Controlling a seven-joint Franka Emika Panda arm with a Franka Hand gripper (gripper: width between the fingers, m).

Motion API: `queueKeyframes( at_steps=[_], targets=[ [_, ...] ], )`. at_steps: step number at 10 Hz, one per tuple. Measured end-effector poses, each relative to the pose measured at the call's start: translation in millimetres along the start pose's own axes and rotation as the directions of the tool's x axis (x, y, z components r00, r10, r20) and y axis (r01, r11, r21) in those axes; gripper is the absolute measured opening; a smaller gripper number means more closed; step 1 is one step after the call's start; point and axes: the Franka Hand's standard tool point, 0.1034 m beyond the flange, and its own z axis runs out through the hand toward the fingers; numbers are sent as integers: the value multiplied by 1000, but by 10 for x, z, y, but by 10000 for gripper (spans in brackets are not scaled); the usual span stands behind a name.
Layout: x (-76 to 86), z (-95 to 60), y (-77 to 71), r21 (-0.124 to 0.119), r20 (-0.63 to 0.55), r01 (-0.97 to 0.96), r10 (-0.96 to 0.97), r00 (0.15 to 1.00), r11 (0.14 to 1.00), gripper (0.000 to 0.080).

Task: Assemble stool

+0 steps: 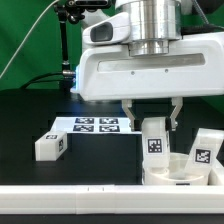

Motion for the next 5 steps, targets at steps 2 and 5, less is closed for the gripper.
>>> queueKeyframes(
  at_steps=[2,5],
  targets=[
    [-2,1,-2,1,0,-59,59,998,998,330],
    [-1,2,1,1,1,-253,253,967,967,330]
  ],
)
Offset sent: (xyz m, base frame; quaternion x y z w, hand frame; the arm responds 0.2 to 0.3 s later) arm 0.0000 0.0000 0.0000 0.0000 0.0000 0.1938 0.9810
